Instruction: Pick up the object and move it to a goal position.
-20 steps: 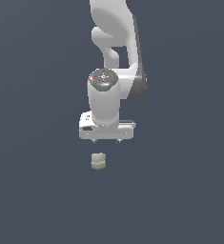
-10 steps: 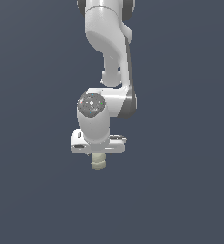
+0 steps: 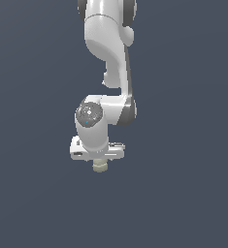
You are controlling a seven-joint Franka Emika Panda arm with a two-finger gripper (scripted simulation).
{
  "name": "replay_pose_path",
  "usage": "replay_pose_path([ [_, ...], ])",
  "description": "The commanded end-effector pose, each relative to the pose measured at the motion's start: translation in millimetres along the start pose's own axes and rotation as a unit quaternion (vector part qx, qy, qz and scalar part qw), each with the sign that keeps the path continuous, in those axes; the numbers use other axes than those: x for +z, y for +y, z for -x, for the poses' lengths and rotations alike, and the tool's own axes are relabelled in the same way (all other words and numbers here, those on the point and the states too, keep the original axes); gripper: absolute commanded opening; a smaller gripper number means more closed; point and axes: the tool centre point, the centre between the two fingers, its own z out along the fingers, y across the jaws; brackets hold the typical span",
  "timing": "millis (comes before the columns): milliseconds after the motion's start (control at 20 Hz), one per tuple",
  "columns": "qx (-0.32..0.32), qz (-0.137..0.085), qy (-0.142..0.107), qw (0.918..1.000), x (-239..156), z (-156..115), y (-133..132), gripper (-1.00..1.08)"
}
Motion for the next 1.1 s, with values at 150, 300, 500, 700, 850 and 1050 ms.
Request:
replay_pose_path([
  [150, 0.0, 0.0, 0.0, 1.0, 10.2, -0.1, -0.1, 1.0],
  [300, -0.001, 0.0, 0.0, 1.0, 26.1, 0.1, -0.2, 1.0],
  [500, -0.001, 0.0, 0.0, 1.0, 46.1, 0.5, 0.2, 1.0],
  [700, -0.001, 0.0, 0.001, 1.0, 51.3, -0.6, 0.0, 1.0],
  [850, -0.001, 0.0, 0.001, 1.0, 50.3, -1.1, 0.1, -1.0],
  [1050, -0.001, 0.0, 0.001, 1.0, 50.3, -1.1, 0.1, -1.0],
])
